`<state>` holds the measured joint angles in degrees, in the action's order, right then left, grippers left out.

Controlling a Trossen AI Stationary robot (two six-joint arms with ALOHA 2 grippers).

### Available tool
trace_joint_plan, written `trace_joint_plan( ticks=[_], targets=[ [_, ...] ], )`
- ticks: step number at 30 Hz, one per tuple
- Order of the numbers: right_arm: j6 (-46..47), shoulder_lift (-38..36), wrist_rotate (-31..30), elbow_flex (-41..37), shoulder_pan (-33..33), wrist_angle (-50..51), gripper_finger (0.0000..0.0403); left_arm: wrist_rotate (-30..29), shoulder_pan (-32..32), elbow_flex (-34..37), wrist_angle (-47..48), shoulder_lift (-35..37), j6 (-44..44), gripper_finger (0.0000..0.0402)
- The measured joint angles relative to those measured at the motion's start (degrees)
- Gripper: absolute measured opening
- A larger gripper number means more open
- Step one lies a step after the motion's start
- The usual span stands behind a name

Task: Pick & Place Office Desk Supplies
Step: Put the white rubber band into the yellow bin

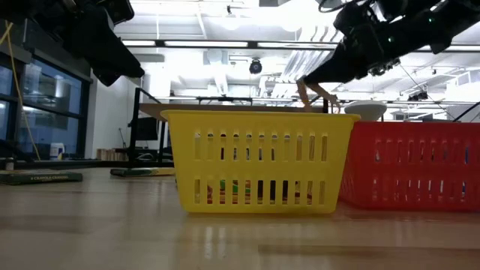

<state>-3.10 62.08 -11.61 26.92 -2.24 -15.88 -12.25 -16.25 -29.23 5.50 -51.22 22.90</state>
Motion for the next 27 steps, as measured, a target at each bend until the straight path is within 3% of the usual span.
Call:
trace_joint_plan(
  ticks=[7,14,27],
  targets=[
    [0.0,-0.3,0.6,0.0,0.1,0.2,0.0002,0.0,0.0,0.0,0.0,0.0,0.0,0.0074],
    [0.1,-0.3,6.3,0.0,0.6,-2.2,0.0002,0.0,0.0,0.0,0.0,0.0,0.0,0.0074],
    [0.2,-0.3,9.0,0.0,8.5,-10.2,0.0002,0.0,0.0,0.0,0.0,0.0,0.0,0.0074]
  ],
)
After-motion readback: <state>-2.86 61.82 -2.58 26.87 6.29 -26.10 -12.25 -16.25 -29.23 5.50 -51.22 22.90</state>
